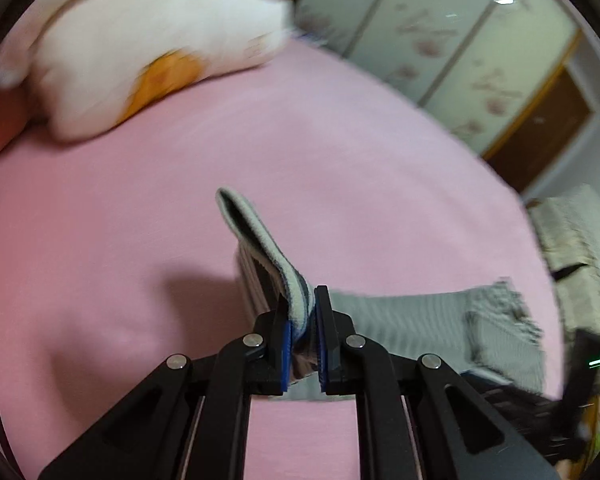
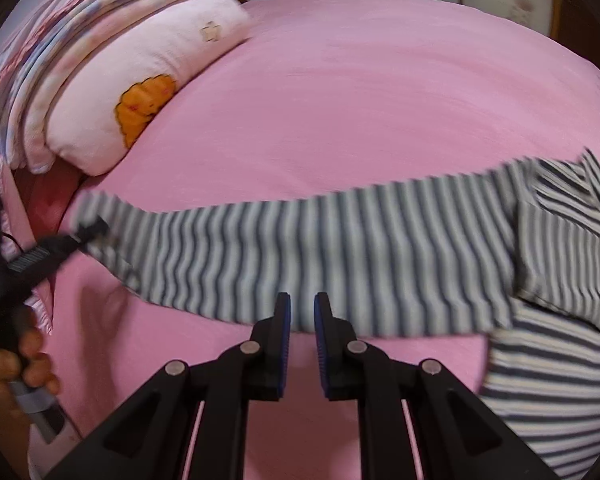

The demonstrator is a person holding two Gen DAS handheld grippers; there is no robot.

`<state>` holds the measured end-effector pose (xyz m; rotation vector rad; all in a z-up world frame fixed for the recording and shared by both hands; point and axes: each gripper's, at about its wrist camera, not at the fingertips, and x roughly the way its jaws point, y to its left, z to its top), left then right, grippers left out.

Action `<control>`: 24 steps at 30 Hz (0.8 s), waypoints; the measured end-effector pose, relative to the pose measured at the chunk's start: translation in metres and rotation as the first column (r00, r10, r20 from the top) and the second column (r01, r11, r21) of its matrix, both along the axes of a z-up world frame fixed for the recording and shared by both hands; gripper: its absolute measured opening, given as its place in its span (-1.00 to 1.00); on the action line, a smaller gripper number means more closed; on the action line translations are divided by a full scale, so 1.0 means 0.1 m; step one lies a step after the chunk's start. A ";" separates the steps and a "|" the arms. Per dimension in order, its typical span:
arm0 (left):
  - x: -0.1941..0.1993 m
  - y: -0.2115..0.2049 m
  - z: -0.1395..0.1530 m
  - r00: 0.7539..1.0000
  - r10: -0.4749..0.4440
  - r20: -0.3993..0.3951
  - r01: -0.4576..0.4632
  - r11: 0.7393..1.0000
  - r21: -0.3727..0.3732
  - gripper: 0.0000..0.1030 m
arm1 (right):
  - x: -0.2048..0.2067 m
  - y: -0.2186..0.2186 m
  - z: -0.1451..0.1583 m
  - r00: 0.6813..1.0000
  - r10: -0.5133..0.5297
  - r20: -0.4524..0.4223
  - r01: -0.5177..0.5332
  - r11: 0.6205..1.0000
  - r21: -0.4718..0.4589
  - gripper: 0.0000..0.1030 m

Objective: Fold small clothes
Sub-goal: 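Carry the sleeve across the shirt body with the left tool and release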

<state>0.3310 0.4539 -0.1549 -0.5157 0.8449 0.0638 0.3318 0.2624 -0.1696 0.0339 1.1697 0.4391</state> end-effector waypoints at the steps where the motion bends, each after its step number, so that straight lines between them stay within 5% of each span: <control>1: 0.05 -0.20 0.12 0.999 -0.026 0.031 0.027 0.999 -0.018 -0.85 | 0.00 -0.12 0.02 1.000 -0.020 -0.001 0.020 1.000 0.002 -0.77; 7: 0.34 -1.25 0.58 0.979 -0.131 0.158 0.148 0.984 -0.102 -0.85 | -0.05 -1.06 0.17 0.988 -0.152 0.016 0.152 0.988 0.015 -0.77; 12: 0.59 -2.27 0.69 0.951 -0.236 0.201 0.264 0.956 -0.125 -0.85 | -0.13 -1.86 0.32 0.969 -0.245 0.042 0.244 0.969 0.023 -0.77; 19: 0.72 -3.72 0.35 0.910 -0.394 0.131 0.408 0.905 -0.116 -0.84 | -0.31 -2.97 0.24 0.934 -0.355 0.039 0.355 0.935 0.006 -0.77; 24: 0.72 -4.53 -0.24 0.883 -0.469 0.001 0.468 0.881 -0.072 -0.83 | -0.46 -3.63 0.07 0.909 -0.416 0.021 0.416 0.908 -0.037 -0.77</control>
